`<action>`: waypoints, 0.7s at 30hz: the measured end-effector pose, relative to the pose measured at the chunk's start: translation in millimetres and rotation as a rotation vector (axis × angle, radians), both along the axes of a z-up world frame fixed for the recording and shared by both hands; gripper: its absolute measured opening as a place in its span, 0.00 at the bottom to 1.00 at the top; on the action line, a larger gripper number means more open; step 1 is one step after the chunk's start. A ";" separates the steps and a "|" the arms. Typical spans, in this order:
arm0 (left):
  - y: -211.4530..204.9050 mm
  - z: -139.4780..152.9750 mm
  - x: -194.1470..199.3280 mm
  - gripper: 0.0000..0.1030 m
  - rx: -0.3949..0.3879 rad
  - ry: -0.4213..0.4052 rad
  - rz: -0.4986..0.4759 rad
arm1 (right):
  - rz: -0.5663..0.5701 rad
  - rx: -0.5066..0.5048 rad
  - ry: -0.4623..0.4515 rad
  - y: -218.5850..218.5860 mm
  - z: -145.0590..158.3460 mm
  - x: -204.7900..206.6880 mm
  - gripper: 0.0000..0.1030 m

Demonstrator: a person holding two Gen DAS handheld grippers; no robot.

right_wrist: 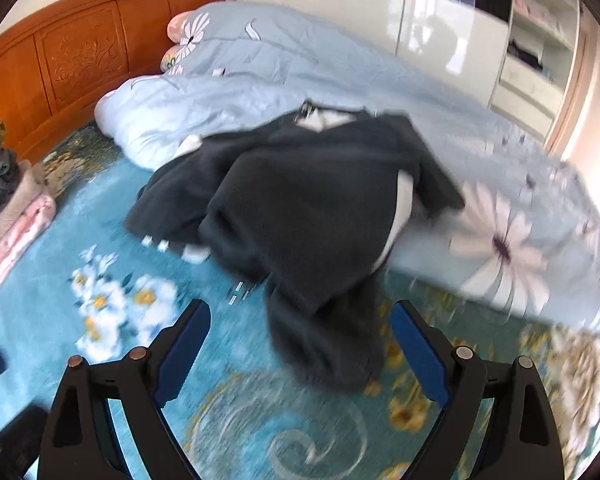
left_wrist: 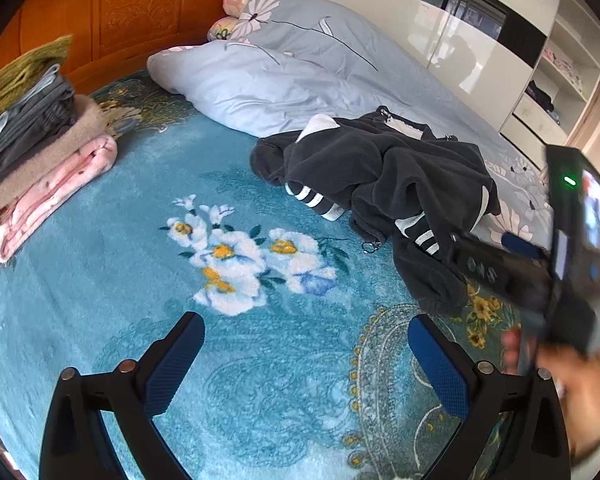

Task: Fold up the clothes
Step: 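Reach the right gripper toward the crumpled black fleece jacket on the bed, then grasp the jacket collar with the right gripper and lift it up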

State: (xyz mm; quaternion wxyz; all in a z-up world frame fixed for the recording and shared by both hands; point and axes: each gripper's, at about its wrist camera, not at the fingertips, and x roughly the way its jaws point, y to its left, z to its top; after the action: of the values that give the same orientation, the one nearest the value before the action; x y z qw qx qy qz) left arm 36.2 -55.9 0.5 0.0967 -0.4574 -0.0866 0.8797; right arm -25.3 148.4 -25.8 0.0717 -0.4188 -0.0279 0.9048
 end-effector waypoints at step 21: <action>-71.0 19.5 47.8 1.00 0.014 0.029 0.072 | 0.159 0.513 0.009 -31.6 43.9 -128.2 0.11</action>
State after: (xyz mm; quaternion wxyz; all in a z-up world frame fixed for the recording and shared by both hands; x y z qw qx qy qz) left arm 84.0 -127.0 19.9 0.0695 -0.4406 -0.1078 0.8885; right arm -153.5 116.8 18.1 0.1046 -0.3793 -0.2888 0.8728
